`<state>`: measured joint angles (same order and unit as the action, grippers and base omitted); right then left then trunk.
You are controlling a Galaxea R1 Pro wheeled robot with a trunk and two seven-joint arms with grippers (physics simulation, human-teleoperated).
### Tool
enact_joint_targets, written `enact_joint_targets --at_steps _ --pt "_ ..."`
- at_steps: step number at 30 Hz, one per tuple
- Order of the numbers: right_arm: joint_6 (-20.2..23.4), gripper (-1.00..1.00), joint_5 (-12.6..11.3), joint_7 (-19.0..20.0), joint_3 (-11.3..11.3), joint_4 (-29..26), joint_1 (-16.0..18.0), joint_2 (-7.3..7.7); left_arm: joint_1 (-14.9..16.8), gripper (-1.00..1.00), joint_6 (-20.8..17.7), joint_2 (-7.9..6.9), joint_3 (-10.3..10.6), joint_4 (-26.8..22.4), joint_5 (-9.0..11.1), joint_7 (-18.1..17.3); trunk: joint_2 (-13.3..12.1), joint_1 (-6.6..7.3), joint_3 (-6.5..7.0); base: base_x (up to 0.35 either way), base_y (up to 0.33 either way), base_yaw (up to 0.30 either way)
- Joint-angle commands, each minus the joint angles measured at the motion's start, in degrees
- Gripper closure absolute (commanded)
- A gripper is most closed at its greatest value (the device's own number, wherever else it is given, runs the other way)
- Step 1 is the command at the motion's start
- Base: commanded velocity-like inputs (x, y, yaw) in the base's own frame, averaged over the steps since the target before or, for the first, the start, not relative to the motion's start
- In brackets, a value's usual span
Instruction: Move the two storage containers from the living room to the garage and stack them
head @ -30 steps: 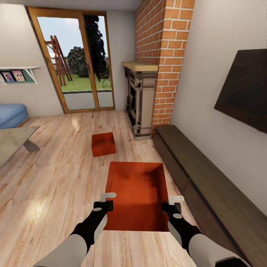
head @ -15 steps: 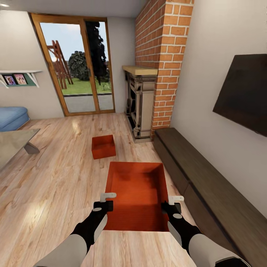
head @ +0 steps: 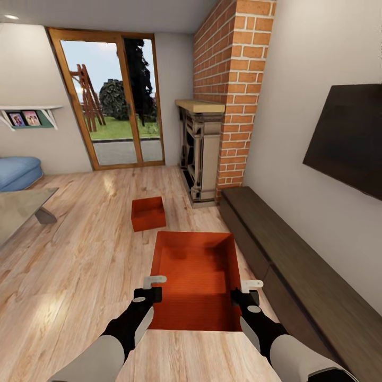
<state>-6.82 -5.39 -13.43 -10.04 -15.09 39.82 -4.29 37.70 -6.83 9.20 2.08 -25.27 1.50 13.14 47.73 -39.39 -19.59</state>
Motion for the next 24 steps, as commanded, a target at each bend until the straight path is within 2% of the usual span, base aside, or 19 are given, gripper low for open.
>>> enact_joint_targets --at_steps 1,24 --pt "-0.1 1.0 -1.0 0.0 -0.8 0.1 0.0 -0.02 0.1 1.0 -0.5 0.03 -0.7 -1.0 0.8 0.6 0.1 -0.01 0.02 0.0 0.0 0.0" --pt "-0.1 1.0 -1.0 0.0 -0.8 0.1 0.0 -0.02 0.1 1.0 -0.5 0.03 -0.7 -1.0 0.8 0.6 0.1 -0.01 2.12 0.0 0.0 0.0"
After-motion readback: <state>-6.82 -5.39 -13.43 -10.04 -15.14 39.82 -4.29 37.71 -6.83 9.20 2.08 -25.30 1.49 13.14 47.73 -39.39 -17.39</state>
